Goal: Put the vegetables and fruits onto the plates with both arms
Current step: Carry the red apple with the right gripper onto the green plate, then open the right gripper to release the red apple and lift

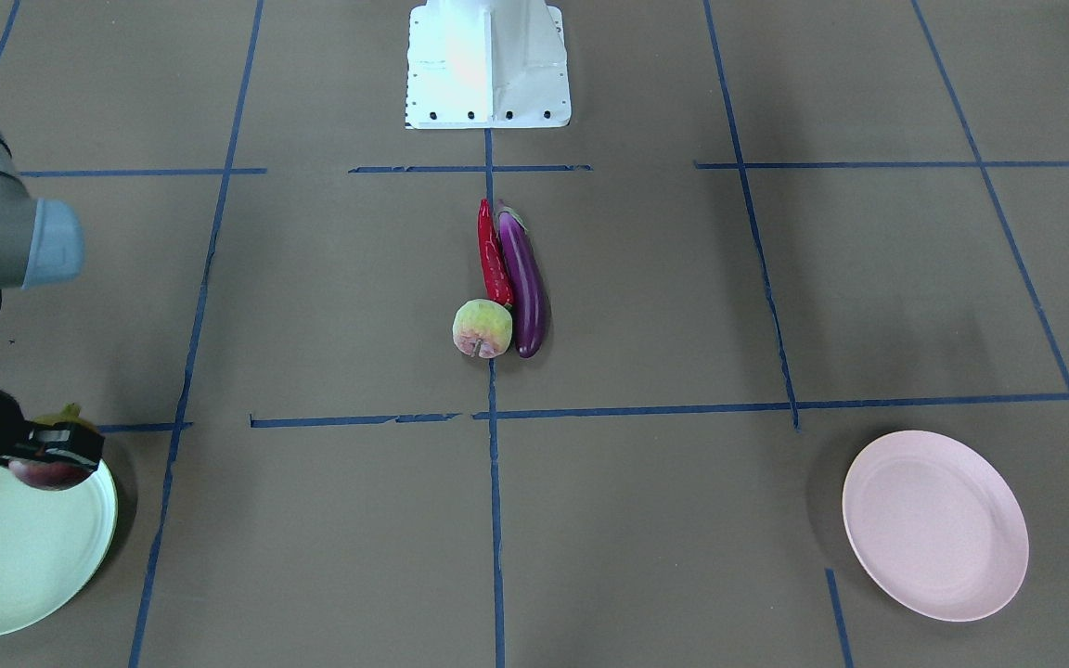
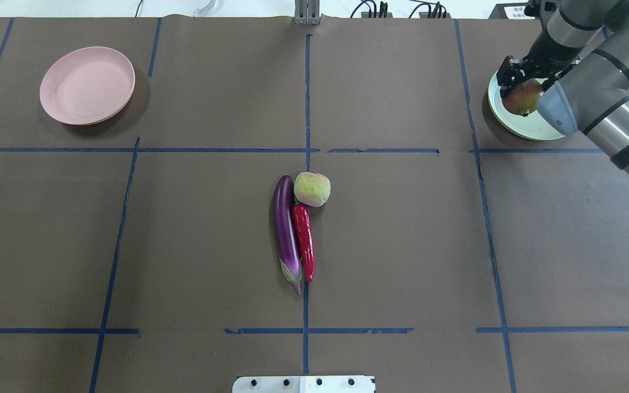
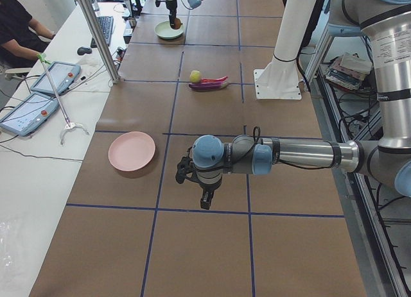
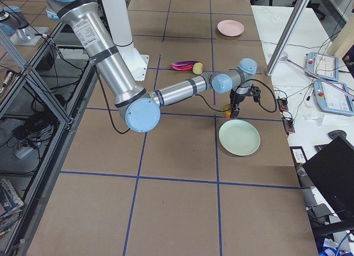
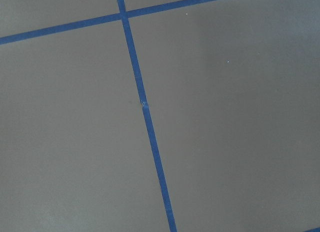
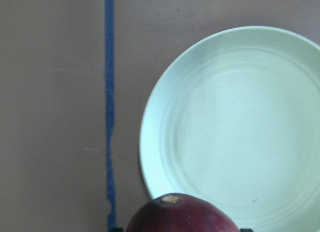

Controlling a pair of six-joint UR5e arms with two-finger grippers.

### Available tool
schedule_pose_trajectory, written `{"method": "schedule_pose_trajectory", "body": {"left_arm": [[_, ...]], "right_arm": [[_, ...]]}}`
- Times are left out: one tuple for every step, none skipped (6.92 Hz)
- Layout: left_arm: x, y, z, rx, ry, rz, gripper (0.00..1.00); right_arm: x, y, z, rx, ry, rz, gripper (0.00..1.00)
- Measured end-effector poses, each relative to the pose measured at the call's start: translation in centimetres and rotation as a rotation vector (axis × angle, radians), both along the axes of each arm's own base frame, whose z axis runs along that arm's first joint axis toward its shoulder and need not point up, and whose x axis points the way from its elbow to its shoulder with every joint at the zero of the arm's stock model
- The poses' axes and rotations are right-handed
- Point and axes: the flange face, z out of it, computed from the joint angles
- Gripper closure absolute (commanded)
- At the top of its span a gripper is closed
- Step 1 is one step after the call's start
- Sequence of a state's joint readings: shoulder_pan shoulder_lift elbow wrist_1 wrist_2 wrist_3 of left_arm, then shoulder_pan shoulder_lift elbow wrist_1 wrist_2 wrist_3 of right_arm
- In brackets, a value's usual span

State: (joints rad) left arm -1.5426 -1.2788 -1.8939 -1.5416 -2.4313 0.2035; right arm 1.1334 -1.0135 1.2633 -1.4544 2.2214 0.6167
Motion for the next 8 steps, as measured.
{"method": "schedule_pose_trajectory", "body": {"left_arm": [[0.0,0.8,-0.5,0.005,0.000,-0.001,0.00],[0.0,1.1,-0.8,0.007,0.000,-0.002,0.00],[-0.1,1.2,-0.9,0.009,0.000,-0.002,0.00],[-0.1,1.2,-1.0,0.011,0.000,-0.002,0.00],[-0.1,1.2,-1.2,0.015,0.000,-0.002,0.00],[-0.1,1.1,-1.6,0.021,0.001,-0.003,0.00],[-0.1,1.1,-2.0,0.028,0.001,-0.004,0.00],[-0.1,1.1,-2.2,0.033,0.001,-0.004,0.00]], "right_arm": [[0.7,-1.6,2.9,-0.004,0.015,0.011,0.89],[1.0,-2.1,5.4,0.003,0.033,0.020,0.46],[1.1,-2.0,7.0,0.010,0.044,0.025,0.00],[1.1,-1.8,7.8,0.011,0.048,0.025,0.00],[1.1,-1.7,8.0,0.014,0.047,0.022,0.00],[0.9,-1.6,7.5,0.022,0.039,0.019,0.00],[0.1,-1.3,5.7,0.042,0.022,0.018,0.00],[-2.0,-0.3,2.0,0.069,-0.011,0.028,0.00]]}}
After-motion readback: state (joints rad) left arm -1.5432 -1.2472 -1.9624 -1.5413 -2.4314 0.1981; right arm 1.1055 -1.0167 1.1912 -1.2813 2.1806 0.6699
